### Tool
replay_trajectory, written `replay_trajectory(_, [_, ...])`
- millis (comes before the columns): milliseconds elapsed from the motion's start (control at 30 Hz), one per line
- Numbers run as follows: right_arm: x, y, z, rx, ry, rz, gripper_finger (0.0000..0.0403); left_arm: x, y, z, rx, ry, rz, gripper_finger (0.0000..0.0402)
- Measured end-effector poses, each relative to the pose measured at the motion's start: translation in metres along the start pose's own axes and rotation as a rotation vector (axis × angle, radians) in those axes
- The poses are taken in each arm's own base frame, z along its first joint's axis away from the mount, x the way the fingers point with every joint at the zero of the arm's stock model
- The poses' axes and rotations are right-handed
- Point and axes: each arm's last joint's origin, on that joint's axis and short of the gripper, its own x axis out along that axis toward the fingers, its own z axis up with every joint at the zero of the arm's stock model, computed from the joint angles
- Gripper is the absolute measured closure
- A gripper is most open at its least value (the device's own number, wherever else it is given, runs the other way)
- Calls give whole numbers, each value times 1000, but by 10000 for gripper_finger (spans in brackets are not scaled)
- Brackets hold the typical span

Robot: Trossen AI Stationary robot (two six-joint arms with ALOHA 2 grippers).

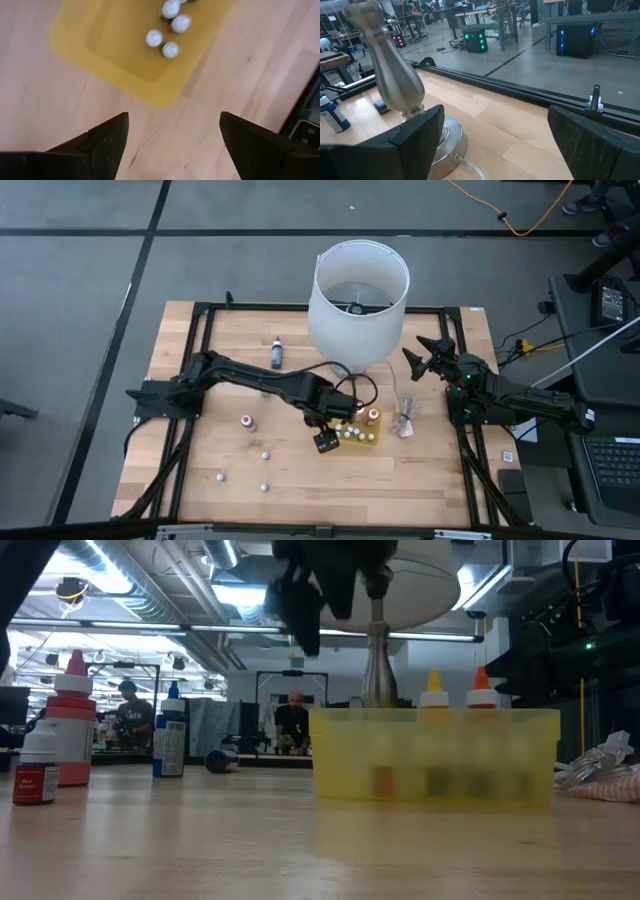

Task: Pick & Place food coloring
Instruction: Put the red food coloring bottle into the yellow bin

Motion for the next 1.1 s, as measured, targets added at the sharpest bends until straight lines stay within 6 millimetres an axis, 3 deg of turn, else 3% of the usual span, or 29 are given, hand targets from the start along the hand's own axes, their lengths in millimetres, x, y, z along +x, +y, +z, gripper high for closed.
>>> replay_trajectory(200, [0, 0, 0, 0, 0, 0, 47, -31, -5, -15, 94, -45, -3, 95])
replay_trajectory(433, [0, 0, 0, 1, 0, 0, 47, -36, -14, -44, 218, 7, 17, 95])
replay_trajectory(700, [0, 0, 0, 0, 0, 0, 47, -24, -17, -91, 320, 67, 53, 95])
replay_trajectory(1100, [0, 0, 0, 1, 0, 0, 47, 14, -15, -147, 342, 113, 62, 96])
